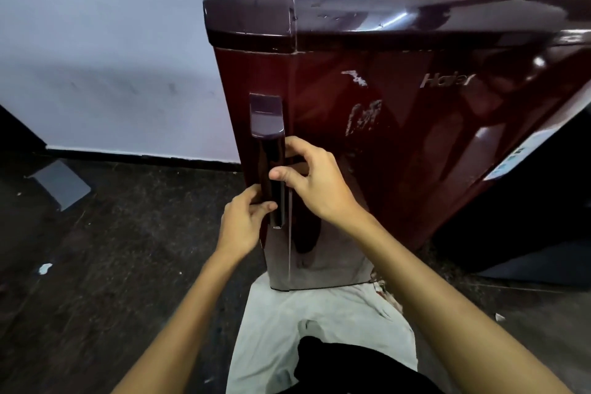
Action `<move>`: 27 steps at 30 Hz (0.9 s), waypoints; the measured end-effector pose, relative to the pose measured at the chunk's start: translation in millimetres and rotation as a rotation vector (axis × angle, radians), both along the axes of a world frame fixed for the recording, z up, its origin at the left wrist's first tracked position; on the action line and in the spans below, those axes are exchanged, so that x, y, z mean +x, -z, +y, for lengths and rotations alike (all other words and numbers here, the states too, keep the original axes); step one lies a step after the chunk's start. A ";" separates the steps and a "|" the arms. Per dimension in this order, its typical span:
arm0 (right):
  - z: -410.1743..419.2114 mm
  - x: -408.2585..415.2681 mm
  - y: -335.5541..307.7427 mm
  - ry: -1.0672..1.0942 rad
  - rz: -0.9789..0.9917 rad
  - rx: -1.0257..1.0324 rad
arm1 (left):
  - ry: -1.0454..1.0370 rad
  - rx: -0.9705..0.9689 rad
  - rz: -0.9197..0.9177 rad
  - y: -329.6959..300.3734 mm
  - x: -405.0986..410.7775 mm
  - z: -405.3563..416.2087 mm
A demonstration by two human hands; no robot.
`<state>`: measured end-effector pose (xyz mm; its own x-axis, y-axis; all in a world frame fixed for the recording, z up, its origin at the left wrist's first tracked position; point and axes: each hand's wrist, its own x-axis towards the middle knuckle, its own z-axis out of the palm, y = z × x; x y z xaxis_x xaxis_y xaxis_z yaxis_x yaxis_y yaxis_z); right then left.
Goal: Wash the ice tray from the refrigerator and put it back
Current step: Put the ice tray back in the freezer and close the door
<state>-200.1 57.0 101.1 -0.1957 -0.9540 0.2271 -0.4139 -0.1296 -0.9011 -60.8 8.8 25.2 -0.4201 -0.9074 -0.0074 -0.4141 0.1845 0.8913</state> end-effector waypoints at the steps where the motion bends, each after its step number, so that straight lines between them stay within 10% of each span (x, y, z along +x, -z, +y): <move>1: -6.8 -3.0 1.2 -0.007 0.009 0.000 | -0.002 -0.006 -0.009 0.6 -2.2 -6.9; 27: -76.3 -30.8 13.4 -0.028 -0.062 -0.071 | 0.008 -0.042 0.028 7.6 -30.2 -74.2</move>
